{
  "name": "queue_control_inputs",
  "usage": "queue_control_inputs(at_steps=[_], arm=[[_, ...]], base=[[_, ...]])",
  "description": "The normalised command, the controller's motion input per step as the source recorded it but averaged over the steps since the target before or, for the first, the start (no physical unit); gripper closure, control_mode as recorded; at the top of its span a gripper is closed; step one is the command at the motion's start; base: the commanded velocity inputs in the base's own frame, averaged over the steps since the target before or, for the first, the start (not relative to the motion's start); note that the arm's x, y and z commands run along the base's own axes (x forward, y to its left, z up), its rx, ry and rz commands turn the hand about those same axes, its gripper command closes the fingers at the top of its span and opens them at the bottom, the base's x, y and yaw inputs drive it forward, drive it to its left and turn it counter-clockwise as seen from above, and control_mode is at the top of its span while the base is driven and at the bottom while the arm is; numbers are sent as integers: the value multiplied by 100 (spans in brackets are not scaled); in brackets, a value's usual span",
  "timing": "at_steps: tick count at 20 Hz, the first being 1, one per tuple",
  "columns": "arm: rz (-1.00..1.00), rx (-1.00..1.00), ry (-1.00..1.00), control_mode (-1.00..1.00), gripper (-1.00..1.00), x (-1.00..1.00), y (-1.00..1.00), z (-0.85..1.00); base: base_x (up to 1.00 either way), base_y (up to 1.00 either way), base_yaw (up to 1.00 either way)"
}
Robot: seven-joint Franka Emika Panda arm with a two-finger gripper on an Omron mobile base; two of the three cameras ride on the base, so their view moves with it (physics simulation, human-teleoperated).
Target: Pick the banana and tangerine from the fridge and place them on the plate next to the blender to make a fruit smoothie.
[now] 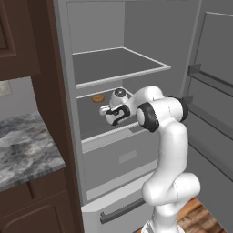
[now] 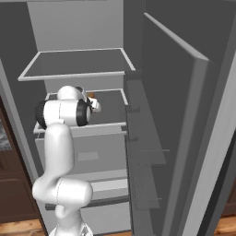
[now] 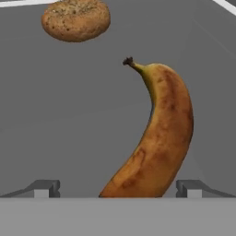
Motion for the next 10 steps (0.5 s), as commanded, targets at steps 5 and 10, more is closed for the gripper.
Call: queue_control_inputs(at_steps=[5,10], arm=[[0,0,3,-100,-100,27,5,-16],[0,0,0,-100,100,10,-1,-32]], base=[[0,0,0],[0,0,0]])
